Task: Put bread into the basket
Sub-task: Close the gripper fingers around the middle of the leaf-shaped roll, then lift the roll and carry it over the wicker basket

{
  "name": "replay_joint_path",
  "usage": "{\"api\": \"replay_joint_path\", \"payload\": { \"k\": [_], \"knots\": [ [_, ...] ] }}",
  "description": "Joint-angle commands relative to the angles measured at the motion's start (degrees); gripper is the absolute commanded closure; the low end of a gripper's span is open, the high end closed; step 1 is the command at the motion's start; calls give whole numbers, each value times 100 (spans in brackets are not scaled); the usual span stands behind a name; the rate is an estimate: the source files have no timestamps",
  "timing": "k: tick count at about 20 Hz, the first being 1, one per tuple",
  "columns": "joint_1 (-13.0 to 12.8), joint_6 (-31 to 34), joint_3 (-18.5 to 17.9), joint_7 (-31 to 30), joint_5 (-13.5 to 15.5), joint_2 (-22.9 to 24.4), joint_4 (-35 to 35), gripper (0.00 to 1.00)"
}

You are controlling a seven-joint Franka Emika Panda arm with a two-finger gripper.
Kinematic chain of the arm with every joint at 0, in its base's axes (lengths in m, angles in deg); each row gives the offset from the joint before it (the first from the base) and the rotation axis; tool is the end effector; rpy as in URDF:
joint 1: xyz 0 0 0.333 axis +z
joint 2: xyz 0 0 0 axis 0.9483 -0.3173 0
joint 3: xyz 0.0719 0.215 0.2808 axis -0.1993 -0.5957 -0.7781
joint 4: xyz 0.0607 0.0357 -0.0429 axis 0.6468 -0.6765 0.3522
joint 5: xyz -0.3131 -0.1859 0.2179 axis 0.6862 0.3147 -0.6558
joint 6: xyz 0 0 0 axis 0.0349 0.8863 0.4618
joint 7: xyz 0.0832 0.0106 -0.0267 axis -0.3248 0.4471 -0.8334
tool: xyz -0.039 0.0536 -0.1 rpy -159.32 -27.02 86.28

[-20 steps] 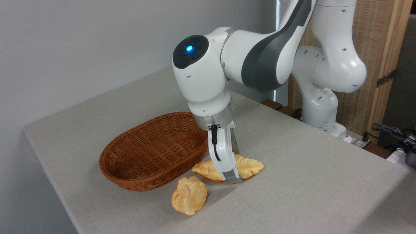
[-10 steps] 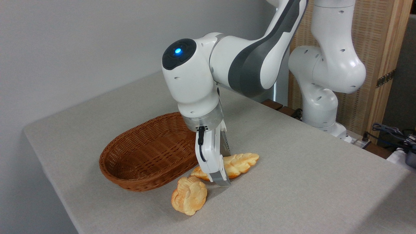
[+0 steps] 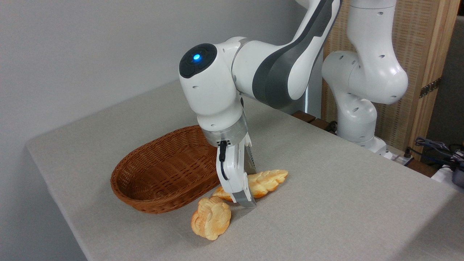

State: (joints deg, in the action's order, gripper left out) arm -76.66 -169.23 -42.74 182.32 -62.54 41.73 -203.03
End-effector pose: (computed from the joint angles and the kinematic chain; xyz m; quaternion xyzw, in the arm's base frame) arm 0.5198 0.0275 0.4164 0.7071 -0.6959 -0.0605 0.1099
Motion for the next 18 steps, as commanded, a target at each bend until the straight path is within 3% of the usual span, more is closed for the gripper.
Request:
{"api": "replay_joint_path", "payload": {
  "k": [1,10,18],
  "knots": [
    [-64,-103,-32,-107,-69,0,26,72],
    [-64,-32,-32,-107,-52,35,35,71],
    [-2,617,-120,-19,-95,535,175,69]
  ]
}}
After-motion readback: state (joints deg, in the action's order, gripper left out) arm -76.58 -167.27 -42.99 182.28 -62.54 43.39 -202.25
